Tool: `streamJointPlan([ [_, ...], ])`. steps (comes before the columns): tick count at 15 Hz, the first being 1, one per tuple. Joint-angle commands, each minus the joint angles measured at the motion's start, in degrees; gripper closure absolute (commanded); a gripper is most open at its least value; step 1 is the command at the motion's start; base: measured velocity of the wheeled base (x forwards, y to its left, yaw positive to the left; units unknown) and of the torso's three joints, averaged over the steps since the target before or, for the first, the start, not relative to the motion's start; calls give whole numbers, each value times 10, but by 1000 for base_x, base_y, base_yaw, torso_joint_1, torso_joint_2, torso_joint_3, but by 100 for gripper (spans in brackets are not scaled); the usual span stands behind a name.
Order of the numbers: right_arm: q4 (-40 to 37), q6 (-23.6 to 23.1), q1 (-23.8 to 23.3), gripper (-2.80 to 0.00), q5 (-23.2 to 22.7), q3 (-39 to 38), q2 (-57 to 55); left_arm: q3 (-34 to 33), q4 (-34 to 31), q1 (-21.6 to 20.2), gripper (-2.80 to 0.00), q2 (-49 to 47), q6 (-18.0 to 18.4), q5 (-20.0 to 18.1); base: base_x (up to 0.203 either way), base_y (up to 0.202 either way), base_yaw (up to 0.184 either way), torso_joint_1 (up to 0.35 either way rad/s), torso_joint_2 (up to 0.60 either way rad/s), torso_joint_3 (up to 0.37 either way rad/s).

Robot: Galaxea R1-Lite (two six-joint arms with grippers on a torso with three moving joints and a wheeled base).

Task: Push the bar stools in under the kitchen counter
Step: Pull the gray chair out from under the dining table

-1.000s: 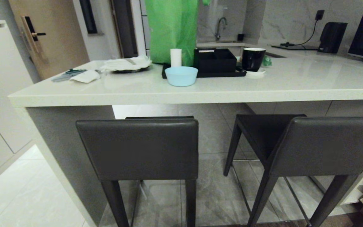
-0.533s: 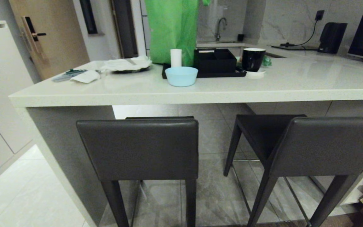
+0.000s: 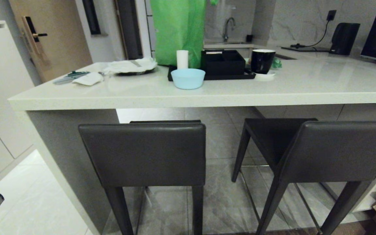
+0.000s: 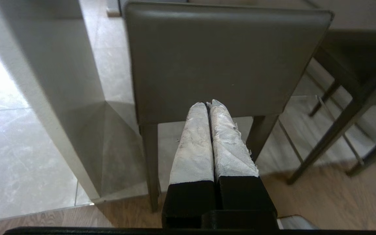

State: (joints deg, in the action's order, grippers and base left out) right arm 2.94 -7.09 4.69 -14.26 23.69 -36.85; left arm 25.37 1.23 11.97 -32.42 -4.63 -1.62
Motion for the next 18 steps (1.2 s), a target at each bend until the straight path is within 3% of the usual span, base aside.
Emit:
streamJointPlan([
  [1, 1, 13, 13, 0, -2, 7, -51, 61, 6, -31, 0, -100, 3, -4, 0, 0, 0, 0, 0, 0],
  [2, 1, 15, 15, 0, -3, 7, -61, 89, 4, -56, 0, -116, 9, -22, 0, 0, 0, 0, 0, 0],
  [5, 2, 15, 24, 0, -4, 9, -86, 105, -10, -137, 0, -125, 44, -164, 0, 0, 0, 0, 0, 0],
  [9, 18, 24, 29, 0, -5, 8, -121, 120, -17, -314, 0, -178, 87, -309, 0, 0, 0, 0, 0, 0],
  [10, 24, 34, 38, 0, -5, 7, -128, 120, -17, -371, 0, -194, 110, -366, 0, 0, 0, 0, 0, 0],
  [12, 27, 46, 80, 0, -5, 7, -136, 92, -18, -487, 0, -228, 198, -480, 0, 0, 0, 0, 0, 0],
  [13, 27, 48, 113, 0, -5, 6, -141, 66, -17, -526, 0, -255, 239, -520, 0, 0, 0, 0, 0, 0],
  [14, 27, 49, 158, 0, -5, 5, -148, 49, -12, -546, 0, -287, 263, -545, 0, 0, 0, 0, 0, 0],
  [16, 31, 67, 245, 0, -5, 8, -183, 49, -4, -545, 0, -351, 280, -562, 0, 0, 0, 0, 0, 0],
  [18, 74, 87, 266, 0, -5, 14, -271, 80, 1, -530, 0, -410, 287, -567, 0, 0, 0, 0, 0, 0],
])
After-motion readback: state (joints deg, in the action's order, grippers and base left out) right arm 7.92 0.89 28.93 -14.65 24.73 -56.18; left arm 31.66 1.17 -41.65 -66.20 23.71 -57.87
